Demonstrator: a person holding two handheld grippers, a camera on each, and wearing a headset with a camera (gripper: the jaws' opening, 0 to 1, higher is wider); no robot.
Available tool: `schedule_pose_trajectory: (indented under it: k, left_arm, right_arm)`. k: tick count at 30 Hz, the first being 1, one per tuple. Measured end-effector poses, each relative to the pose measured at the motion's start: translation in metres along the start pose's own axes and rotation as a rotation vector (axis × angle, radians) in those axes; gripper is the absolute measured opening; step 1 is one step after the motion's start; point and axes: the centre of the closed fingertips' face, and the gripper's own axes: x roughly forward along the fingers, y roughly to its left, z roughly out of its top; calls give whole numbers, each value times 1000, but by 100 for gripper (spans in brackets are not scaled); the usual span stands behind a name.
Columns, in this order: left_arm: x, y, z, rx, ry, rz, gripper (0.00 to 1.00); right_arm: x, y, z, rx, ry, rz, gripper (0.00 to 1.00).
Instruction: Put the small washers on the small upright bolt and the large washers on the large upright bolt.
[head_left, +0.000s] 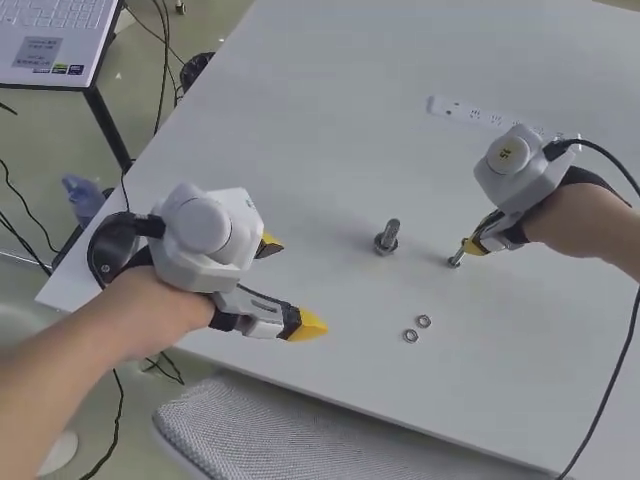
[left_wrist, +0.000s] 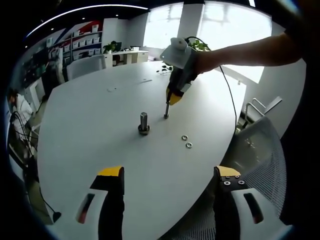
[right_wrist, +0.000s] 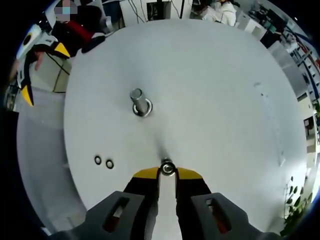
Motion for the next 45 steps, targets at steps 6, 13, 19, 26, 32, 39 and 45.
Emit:
schedule_pose_trajectory:
  k: [6, 13, 19, 26, 32, 39, 45]
  left_arm:
    - [0, 2, -2, -6, -2, 4, 72]
    - [1, 2, -4, -15, 2, 2, 72]
    - [1, 3, -6, -16, 5, 1, 72]
    - [1, 6, -8, -21, 11, 2, 71]
    - [1, 9, -11, -24, 21, 3, 71]
    - [1, 12, -14, -30, 29, 3, 71]
    - [0, 14, -16, -34, 35, 1, 71]
  right_arm:
    - [5, -1, -1, -5, 4, -2, 11]
    - [10, 3, -1, -16, 12, -5, 11]
    - [16, 4, -2, -21, 20, -6, 11]
    - [22, 3, -3, -42, 40, -6, 11]
    - [33, -3, -4, -41, 46, 0, 11]
    - [38, 2, -6, -40, 58, 5, 11]
    - [39, 4, -7, -37, 65, 11, 11]
